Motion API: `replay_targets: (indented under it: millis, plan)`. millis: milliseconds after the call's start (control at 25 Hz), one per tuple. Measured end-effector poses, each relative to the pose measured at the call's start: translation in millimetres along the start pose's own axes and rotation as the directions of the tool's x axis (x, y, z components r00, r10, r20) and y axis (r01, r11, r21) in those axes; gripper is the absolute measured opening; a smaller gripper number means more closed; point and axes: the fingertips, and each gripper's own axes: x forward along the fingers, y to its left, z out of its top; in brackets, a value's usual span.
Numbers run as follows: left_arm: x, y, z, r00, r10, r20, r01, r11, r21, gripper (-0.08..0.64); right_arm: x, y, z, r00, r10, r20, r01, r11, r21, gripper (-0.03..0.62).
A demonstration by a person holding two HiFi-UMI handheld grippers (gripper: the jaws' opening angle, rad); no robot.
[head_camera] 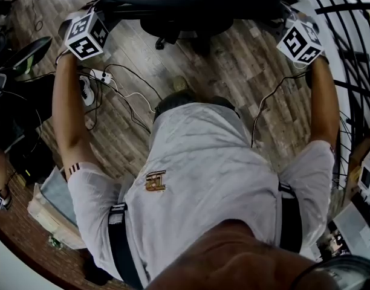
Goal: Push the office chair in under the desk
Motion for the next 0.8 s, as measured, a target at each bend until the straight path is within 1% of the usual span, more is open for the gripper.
replay_targets:
  millis: [240, 640, 800]
  plan:
    - [13, 45, -35, 1.000, -0.010, 0.008, 0.009, 1.000, 0.023, 0.106, 31, -37, 13, 0.999, -0.033, -0.017, 0.033, 0.999, 0.022, 0.110]
    - [30, 113, -76, 0.999, -0.032, 0.018, 0.031, 0.998, 0.061, 0.107, 69, -93, 26, 0.998, -0.043, -0.042, 0.045, 0.997, 0.056, 0.109]
    - [48, 145, -100, 0.999, -0.040, 0.024, 0.038, 0.996, 0.074, 0.107, 95, -121, 29, 0.997, -0.055, -0.048, 0.058, 0.996, 0.070, 0.109]
